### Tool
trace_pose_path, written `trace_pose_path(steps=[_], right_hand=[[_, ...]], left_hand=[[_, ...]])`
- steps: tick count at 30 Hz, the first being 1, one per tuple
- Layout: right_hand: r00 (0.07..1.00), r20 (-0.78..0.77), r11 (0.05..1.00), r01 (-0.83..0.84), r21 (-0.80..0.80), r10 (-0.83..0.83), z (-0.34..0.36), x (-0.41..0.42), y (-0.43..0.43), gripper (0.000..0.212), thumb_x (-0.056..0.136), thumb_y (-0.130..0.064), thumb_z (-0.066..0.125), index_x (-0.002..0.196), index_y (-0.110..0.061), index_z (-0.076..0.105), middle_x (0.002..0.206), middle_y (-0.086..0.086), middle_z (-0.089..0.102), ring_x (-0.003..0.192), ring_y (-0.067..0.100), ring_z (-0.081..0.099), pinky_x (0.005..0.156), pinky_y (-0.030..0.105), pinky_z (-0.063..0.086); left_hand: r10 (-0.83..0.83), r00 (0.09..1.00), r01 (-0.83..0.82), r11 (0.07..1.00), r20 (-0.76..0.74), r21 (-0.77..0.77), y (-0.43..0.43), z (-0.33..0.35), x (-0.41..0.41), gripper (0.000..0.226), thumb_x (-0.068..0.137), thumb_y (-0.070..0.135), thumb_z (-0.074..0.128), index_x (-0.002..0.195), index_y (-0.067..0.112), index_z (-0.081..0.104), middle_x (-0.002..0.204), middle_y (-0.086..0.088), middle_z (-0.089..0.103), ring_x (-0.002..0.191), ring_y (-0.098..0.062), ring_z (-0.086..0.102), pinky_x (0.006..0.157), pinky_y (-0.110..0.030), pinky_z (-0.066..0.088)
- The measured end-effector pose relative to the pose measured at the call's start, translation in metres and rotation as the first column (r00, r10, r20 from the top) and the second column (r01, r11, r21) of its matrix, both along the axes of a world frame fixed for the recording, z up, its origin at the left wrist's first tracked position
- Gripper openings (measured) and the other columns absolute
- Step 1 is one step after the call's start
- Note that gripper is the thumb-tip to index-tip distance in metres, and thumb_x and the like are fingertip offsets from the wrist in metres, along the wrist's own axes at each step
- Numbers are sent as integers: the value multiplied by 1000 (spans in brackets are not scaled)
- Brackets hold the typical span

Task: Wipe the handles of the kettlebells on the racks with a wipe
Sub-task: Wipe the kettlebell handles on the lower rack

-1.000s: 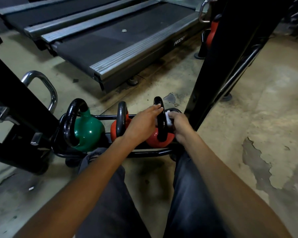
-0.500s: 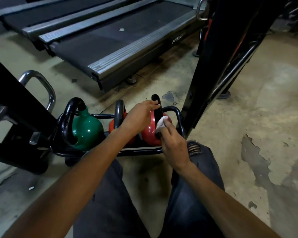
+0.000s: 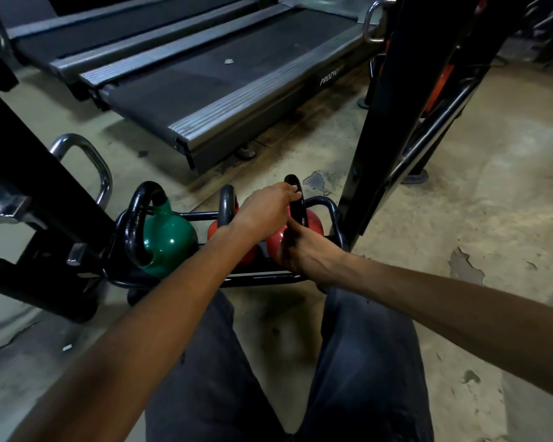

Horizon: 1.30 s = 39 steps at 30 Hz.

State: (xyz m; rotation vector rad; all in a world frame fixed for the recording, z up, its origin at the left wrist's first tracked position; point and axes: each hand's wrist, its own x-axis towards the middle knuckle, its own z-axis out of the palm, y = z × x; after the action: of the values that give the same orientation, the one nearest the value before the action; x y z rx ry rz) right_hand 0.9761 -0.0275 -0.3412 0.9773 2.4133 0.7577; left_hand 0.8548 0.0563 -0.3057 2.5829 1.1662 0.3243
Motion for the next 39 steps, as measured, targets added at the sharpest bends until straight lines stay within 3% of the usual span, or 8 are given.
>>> trace_pose_path(steps=[6,8,11,13,19,26,31,39], right_hand=[[912,-408,999,-45,18,49,-7,48,-27,42,89,-19,66,129,-8,62,144,21,51,140,39,42,120,55,31],[647,-762,994,87,60,-10,-18,45,-27,29,92,-15,67,120,-8,63,137,17,53,127,31,52,104,43,49],[-6,-977,898,392,-198,-213,-24,13,-31,19,100,-14,58,118,-14,61,125,3,57,107,13,60,84,29,57],[-411,-864,790,407,-459,-290,-22,-5,-31,13,105,-26,52,115,-19,56,104,-3,64,88,5,61,70,25,54],[-920,-117,584,-136,-800,-374,3,5,56,24,102,-21,50,89,-10,67,76,9,67,66,22,67,63,35,53],[-917,136,345,-275,-898,-375,26,25,131,25,98,-3,31,108,12,49,84,27,64,45,31,67,34,27,47],[-943,142,274,-228,-935,-301,1,30,147,32,85,-12,38,97,11,55,81,25,71,71,36,73,65,42,62],[-765,-385,362,213,-908,-517,20,22,146,33,99,-13,47,127,0,61,122,17,65,108,32,66,77,29,49]], left_hand=[[28,998,-29,1000,55,9,4,-7,2,41,100,9,47,138,20,60,150,4,48,134,-16,49,109,-43,44],[33,998,-34,999,61,7,4,-7,2,41,100,10,47,136,20,61,149,4,49,133,-15,50,108,-43,45],[22,997,-23,1000,72,4,2,-9,0,42,98,7,48,136,20,61,149,5,49,133,-14,50,106,-42,47],[23,996,-24,1000,81,9,0,-8,-1,42,100,7,47,137,20,60,150,5,49,134,-14,49,106,-40,47],[34,997,-33,999,66,-3,-4,-5,-2,47,100,6,45,143,24,54,155,9,43,137,-12,47,107,-37,47],[80,997,-80,997,-1,18,-17,-14,0,61,96,5,44,152,29,39,160,14,31,131,-25,55,102,-45,51],[71,997,-70,997,-8,19,-18,-11,0,64,93,3,43,153,27,39,160,14,31,130,-24,55,100,-45,52],[68,997,-66,995,-26,73,-29,-8,0,70,92,1,45,157,22,29,165,8,23,125,-21,58,93,-37,56]])
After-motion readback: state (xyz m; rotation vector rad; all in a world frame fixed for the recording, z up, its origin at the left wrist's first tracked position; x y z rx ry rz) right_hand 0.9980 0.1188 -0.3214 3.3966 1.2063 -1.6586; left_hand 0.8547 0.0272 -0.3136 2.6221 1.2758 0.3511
